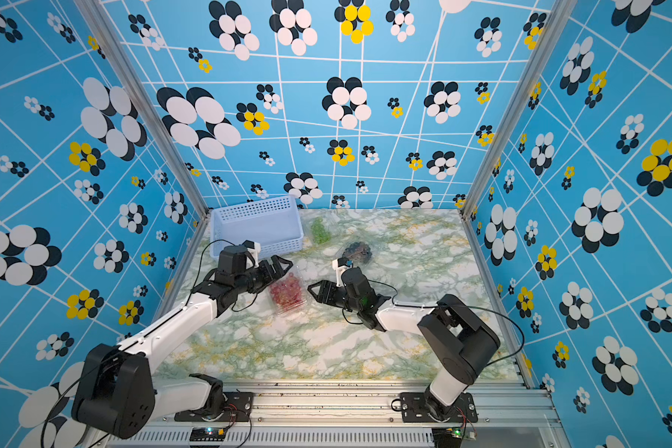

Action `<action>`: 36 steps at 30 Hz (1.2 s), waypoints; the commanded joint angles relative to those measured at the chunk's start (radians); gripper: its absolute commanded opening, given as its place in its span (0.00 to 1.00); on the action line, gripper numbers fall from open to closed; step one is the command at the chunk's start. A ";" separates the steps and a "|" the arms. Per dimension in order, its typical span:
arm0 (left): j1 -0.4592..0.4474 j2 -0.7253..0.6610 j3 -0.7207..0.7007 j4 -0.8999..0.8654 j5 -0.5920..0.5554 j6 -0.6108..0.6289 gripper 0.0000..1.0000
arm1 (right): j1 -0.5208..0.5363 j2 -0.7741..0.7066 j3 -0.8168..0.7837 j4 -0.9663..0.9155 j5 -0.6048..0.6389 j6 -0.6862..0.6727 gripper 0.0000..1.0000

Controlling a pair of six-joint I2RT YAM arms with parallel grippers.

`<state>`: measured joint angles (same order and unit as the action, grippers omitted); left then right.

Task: Pack grapes into containers
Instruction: Close the packing box at the center of the board, then adjust the packing box at the center of the board.

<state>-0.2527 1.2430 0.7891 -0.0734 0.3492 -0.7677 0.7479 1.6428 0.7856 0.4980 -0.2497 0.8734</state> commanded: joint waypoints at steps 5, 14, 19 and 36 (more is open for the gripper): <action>0.109 -0.138 -0.100 -0.146 -0.046 -0.019 1.00 | -0.024 0.050 0.171 -0.346 0.016 -0.163 0.88; 0.128 -0.060 -0.250 0.052 0.023 -0.146 0.99 | -0.025 0.141 0.299 -0.438 -0.060 -0.225 0.99; 0.122 0.025 -0.221 0.130 0.046 -0.135 1.00 | -0.028 0.152 0.305 -0.448 -0.074 -0.238 0.99; 0.002 0.422 0.149 0.237 0.081 -0.128 1.00 | -0.086 0.114 0.235 -0.409 -0.118 -0.234 0.99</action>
<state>-0.2241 1.6173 0.8631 0.1364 0.4126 -0.9016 0.6731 1.7798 1.0443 0.0853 -0.3477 0.6567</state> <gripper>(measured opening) 0.995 0.992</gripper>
